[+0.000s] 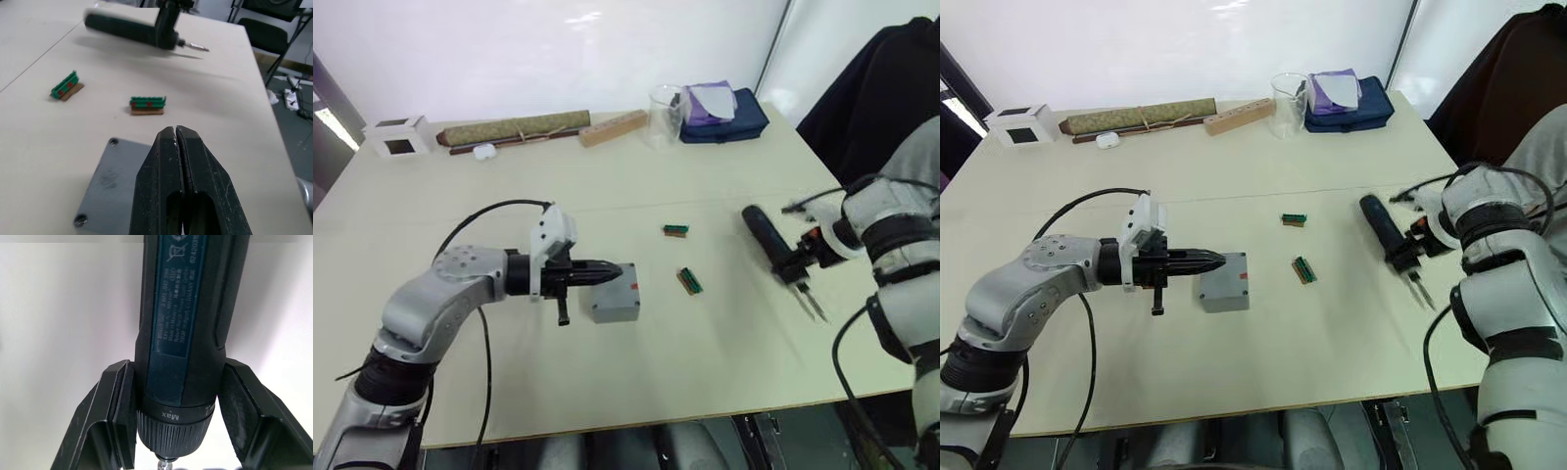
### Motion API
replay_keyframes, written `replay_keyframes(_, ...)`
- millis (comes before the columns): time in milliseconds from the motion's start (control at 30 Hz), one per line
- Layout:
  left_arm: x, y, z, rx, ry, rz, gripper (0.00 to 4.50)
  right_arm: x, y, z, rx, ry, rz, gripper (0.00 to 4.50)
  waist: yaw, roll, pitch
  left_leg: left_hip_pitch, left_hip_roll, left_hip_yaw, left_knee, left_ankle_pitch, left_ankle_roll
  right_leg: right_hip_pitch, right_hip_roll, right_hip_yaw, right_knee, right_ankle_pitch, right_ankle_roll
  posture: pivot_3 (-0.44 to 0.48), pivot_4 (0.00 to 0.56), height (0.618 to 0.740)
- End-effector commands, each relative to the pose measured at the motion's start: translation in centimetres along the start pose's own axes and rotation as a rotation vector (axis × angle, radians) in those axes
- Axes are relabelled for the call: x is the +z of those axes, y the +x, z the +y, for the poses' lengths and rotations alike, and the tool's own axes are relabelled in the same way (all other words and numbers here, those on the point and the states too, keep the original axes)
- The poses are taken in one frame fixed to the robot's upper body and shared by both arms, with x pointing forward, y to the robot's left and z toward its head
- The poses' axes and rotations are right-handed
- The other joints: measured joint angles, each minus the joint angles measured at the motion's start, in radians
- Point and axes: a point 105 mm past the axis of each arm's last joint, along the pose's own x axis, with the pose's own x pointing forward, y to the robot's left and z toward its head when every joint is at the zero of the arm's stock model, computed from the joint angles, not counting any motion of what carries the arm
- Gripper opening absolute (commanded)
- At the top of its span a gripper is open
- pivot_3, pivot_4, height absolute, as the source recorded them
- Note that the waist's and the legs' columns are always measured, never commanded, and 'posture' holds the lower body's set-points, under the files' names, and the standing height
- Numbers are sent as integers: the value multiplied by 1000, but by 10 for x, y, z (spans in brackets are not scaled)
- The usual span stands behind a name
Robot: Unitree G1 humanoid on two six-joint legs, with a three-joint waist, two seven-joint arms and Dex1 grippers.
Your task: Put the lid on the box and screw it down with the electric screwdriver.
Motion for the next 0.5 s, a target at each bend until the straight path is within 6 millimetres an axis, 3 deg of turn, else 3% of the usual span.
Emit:
replay_keyframes(33, -2, -14, 9, 56, 3, 2, 0, 78, -63, 59, 201, -217, -505, 2067, 0, 0, 0, -1, 1, -1, -1, 0, 0, -1, 1, -1, 0, 0, 0, 0, 150, 740)
replay_keyframes(100, -7, -16, 12, 70, -8, 20, 0, 85, -81, 94, 293, -321, -745, 2067, 4, 0, 0, -4, 2, -4, -3, 0, 0, -3, 3, -3, 0, -1, -1, 0, 150, 740)
replay_keyframes(167, -8, -18, 15, 72, -21, 21, 0, 79, -85, 118, 309, -360, -902, 2067, 7, -1, -1, -6, 3, -7, -3, 0, 0, -3, 3, -5, -1, -1, -2, 0, 150, 740)
replay_keyframes(333, -11, -14, 15, 65, -27, 35, 0, 51, -64, 165, 318, -436, -1086, 2067, 25, -1, -1, -7, 1, -7, 0, 0, 0, -3, -1, -5, 0, -1, -1, 0, 150, 740)
replay_keyframes(500, -8, -11, 14, 45, -25, 45, 0, 26, -38, 199, 335, -493, -1122, 2067, 32, -1, -1, -7, -2, -6, 1, 1, -2, -2, -3, -4, 0, 1, 1, 0, 150, 740)
